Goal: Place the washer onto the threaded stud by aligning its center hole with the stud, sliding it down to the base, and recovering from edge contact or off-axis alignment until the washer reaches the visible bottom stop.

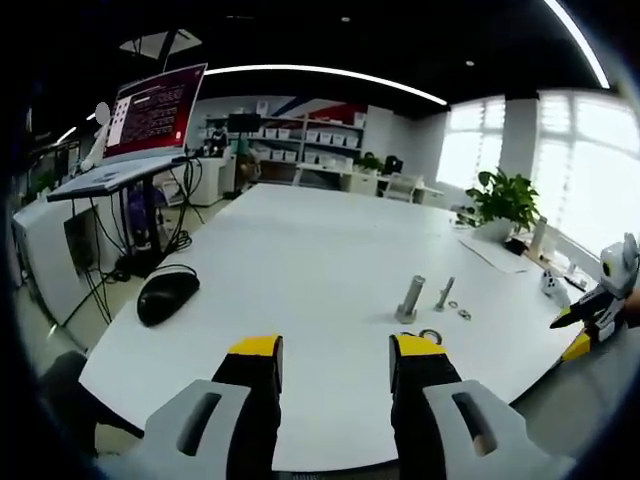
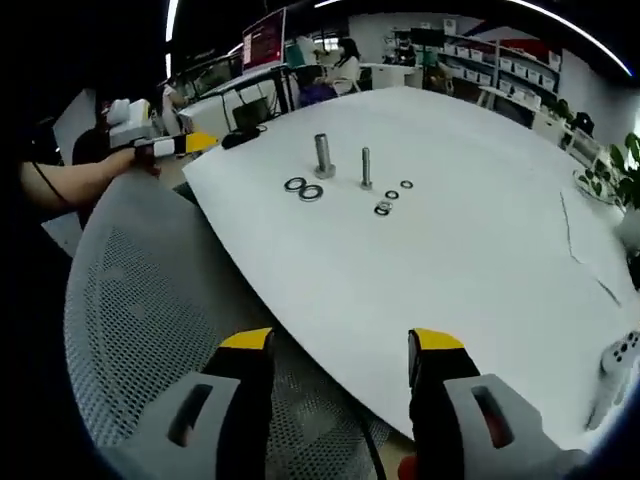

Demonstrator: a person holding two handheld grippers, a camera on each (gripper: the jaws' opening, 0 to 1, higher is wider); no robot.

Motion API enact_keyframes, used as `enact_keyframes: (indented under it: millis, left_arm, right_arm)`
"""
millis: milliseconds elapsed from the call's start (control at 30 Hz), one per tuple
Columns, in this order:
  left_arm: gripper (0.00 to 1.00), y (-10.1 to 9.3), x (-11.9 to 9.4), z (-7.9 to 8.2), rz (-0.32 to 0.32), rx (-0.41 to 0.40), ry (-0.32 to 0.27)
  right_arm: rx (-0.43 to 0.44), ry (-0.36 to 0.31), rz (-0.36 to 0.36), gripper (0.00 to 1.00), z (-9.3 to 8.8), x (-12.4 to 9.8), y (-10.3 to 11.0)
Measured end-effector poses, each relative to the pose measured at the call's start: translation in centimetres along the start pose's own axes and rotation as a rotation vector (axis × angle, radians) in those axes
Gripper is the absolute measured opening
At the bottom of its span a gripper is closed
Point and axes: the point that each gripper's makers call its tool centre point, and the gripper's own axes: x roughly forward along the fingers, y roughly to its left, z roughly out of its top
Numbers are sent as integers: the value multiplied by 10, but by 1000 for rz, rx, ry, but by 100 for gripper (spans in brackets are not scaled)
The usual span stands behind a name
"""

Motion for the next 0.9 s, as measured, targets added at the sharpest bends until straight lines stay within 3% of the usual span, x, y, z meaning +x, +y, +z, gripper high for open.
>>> enact_keyframes:
  millis: [167, 267, 333, 433, 533, 600, 700, 833, 900]
  left_arm:
    - [37, -3, 1, -5, -10, 28, 35]
    - [37, -12, 4, -16, -55, 35, 104]
    - [36, -11, 5, -16, -53, 38, 106]
    - [35, -11, 5, -19, -51, 58, 121]
    - [34, -12, 8, -28, -60, 76, 181]
    - [31, -6, 7, -34, -29, 53, 215]
    - [31, -7, 9, -37, -38, 66, 229]
    - [27, -6, 9, -42, -35, 91, 264]
    - [26, -7, 8, -41, -41, 82, 254]
  right_arm:
    - [-116, 22, 114, 53, 36, 19, 7]
    - [-218, 17, 171, 50, 62, 36, 15]
    - [-260, 27, 195, 44, 70, 45, 18]
    - [-324, 67, 236, 45, 81, 65, 27]
    - [-391, 123, 258, 47, 83, 80, 30]
    - [-460, 164, 257, 47, 83, 90, 30]
    - [-569, 216, 256, 47, 81, 101, 30]
    - [-587, 249, 293, 47, 84, 120, 33]
    - [-578, 251, 321, 47, 89, 128, 37]
